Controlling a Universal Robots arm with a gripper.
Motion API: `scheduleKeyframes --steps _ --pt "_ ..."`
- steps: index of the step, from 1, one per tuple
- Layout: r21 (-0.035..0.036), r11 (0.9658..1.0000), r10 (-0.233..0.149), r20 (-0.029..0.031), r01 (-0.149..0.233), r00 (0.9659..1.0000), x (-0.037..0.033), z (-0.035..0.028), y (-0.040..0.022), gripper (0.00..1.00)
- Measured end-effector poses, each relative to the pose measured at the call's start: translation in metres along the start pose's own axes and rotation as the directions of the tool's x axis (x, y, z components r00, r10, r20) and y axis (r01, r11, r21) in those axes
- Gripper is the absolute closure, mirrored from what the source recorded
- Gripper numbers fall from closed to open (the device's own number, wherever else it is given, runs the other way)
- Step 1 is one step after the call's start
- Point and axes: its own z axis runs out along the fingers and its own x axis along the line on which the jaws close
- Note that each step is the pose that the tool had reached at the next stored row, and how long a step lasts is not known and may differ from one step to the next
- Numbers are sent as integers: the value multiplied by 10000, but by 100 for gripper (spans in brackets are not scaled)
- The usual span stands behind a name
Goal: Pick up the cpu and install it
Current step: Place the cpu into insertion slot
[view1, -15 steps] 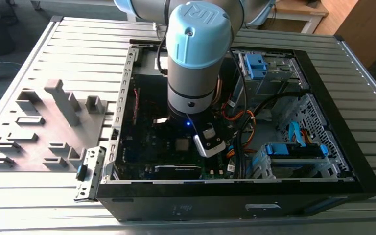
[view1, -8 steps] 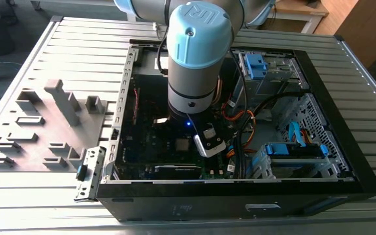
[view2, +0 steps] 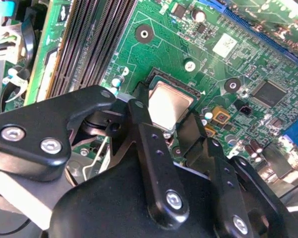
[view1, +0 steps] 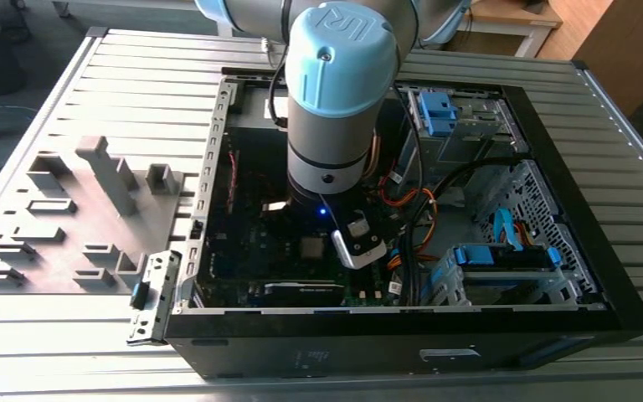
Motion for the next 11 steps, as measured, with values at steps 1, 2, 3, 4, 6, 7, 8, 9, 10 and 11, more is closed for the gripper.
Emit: scheduleKeyframes --steps 1,2,3,4,6,7,8,9,10,11 --pt "2 10000 0 -2 0 10000 0 -3 0 53" --pt "5 10000 -1 -2 1 10000 0 -6 -1 53" --pt "5 10000 0 -3 0 10000 0 -9 -1 53" --pt "3 10000 0 -1 0 10000 0 -12 0 53" --pt "3 10000 0 -1 0 10000 0 -18 0 53" --pt "7 10000 0 -3 0 10000 0 -23 0 53" --pt "16 10000 0 -5 0 10000 1 -33 -1 53" --pt "10 10000 0 -3 0 10000 0 -36 0 53" --pt "8 10000 0 -3 0 10000 0 -38 0 53" --pt "6 10000 1 -2 -1 10000 0 -39 0 53"
